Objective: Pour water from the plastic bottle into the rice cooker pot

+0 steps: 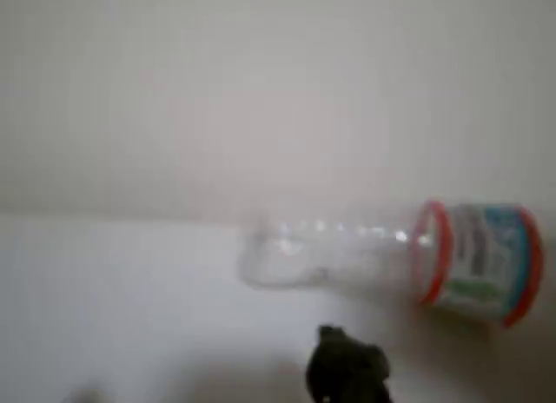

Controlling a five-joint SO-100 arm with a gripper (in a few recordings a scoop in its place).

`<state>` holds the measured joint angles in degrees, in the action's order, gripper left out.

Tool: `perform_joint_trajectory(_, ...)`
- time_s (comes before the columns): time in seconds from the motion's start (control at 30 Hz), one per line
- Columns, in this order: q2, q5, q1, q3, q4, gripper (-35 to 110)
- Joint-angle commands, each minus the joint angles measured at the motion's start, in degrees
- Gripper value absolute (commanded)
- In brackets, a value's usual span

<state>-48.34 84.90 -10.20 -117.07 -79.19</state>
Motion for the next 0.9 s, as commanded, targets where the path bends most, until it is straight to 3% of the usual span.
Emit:
perform_joint_trajectory(0.0,-12.48,-3.43,-1.41,-10.02,-3.69,46)
perform_joint_trajectory(0.2,-28.30,-9.76,-1.23,-25.49,-1.76,44)
perform_joint_trajectory(0.33,-45.62,-15.12,0.26,-33.75,10.20,43)
perform_joint_trajectory(0.43,-62.23,-20.04,1.67,-37.62,27.33,42)
perform_joint_trajectory(0.57,-85.17,-29.88,3.60,-39.02,58.10,41)
perform_joint_trajectory(0.87,-120.23,-59.94,8.00,-38.94,112.41,31)
